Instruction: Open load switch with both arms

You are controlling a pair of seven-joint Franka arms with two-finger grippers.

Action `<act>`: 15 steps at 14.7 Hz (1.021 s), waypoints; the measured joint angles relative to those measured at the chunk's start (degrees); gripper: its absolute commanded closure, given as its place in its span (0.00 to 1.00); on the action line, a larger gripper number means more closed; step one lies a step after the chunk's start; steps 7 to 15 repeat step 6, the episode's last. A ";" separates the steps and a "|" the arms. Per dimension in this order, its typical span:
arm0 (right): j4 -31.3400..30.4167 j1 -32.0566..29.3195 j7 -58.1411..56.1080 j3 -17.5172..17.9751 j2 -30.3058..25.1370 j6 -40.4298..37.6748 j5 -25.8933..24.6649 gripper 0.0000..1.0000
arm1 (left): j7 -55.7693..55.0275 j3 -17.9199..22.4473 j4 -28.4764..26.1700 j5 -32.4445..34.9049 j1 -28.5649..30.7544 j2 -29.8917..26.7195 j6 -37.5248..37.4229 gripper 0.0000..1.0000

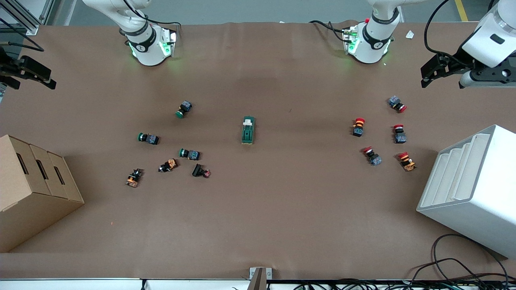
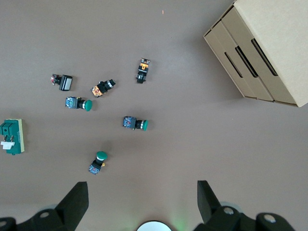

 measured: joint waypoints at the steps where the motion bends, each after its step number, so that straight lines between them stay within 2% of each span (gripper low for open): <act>1: 0.00 -0.01 -0.03 0.00 0.00 -0.03 0.00 0.00 | 0.02 0.05 0.11 0.00 0.03 -0.07 0.00 0.00; 15: 0.00 -0.02 -0.29 0.01 0.00 -0.08 -0.06 0.00 | 0.13 0.24 0.60 0.00 0.20 0.19 0.05 0.00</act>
